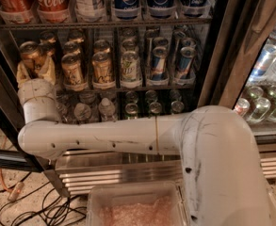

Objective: Pick orange can from middle shelf of fridge

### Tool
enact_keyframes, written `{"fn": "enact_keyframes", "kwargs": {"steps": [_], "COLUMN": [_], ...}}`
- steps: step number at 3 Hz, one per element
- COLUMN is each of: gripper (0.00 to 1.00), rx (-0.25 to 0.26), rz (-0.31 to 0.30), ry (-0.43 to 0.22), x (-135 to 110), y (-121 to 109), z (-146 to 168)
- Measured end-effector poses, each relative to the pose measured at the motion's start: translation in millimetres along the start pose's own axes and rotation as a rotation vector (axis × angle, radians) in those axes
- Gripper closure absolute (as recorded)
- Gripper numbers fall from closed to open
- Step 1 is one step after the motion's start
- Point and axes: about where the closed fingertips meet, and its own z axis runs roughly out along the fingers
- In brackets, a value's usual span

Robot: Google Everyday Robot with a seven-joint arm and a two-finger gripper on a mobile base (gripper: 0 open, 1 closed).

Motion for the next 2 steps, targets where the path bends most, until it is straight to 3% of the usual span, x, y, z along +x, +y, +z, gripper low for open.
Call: {"fn": "enact_keyframes", "kwargs": {"steps": [1,2], "gripper": [1.00,1.00], "rx": [-0.036,-0.107], "rz": [0.014,-0.011], "ry": [-0.023,-0.015], "x": [-20.9,-42.7], "y": [5.4,8.3], "z": [-15.1,-39.5]}}
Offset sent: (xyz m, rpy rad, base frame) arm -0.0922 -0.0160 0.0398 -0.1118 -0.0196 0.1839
